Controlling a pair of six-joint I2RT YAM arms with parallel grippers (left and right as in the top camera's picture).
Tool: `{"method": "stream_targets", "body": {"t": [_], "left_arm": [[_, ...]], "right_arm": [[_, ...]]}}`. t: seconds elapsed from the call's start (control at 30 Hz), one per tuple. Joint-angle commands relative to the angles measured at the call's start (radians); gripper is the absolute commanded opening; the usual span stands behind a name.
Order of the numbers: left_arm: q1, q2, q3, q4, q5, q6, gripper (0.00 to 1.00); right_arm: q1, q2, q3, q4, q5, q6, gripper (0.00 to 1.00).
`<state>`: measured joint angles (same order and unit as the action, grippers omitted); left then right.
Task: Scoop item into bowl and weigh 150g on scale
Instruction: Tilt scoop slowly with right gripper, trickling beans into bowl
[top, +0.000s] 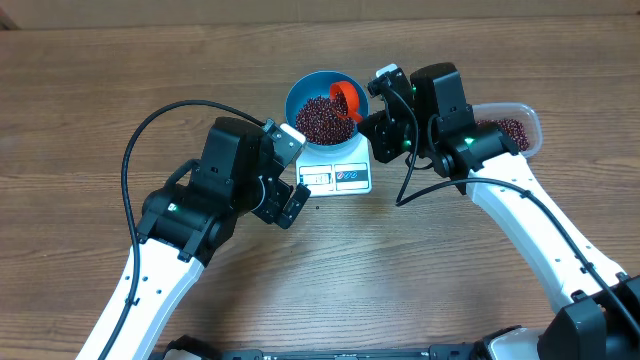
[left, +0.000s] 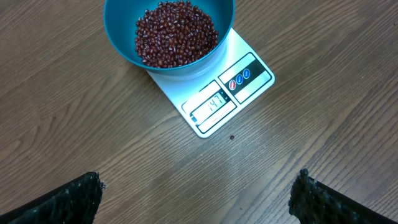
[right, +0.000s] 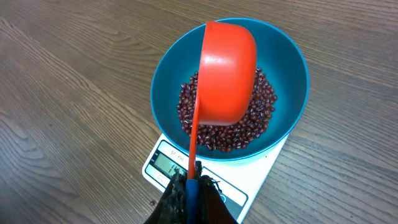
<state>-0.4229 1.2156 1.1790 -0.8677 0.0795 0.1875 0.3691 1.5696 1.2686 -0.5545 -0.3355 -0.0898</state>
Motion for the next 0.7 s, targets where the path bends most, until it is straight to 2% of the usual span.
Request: {"method": "stream_targets", "body": {"t": [0.0,0.5,0.57,0.67], "left_arm": [[0.005,-0.010,0.023,0.004,0.018,0.015,1.00],[0.005,-0.010,0.023,0.004,0.018,0.015,1.00],[0.005,-0.010,0.023,0.004,0.018,0.015,1.00],[0.005,-0.010,0.023,0.004,0.018,0.014,1.00]], "right_arm": [[0.003,-0.015,0.025,0.006,0.005,0.004,0.04],[0.003,-0.015,0.025,0.004,-0.017,0.005,0.04],[0.004,-0.015,0.025,-0.009,-0.083,-0.070,0.04],[0.004,-0.015,0.025,-0.008,-0.046,-0.061,0.04]]}}
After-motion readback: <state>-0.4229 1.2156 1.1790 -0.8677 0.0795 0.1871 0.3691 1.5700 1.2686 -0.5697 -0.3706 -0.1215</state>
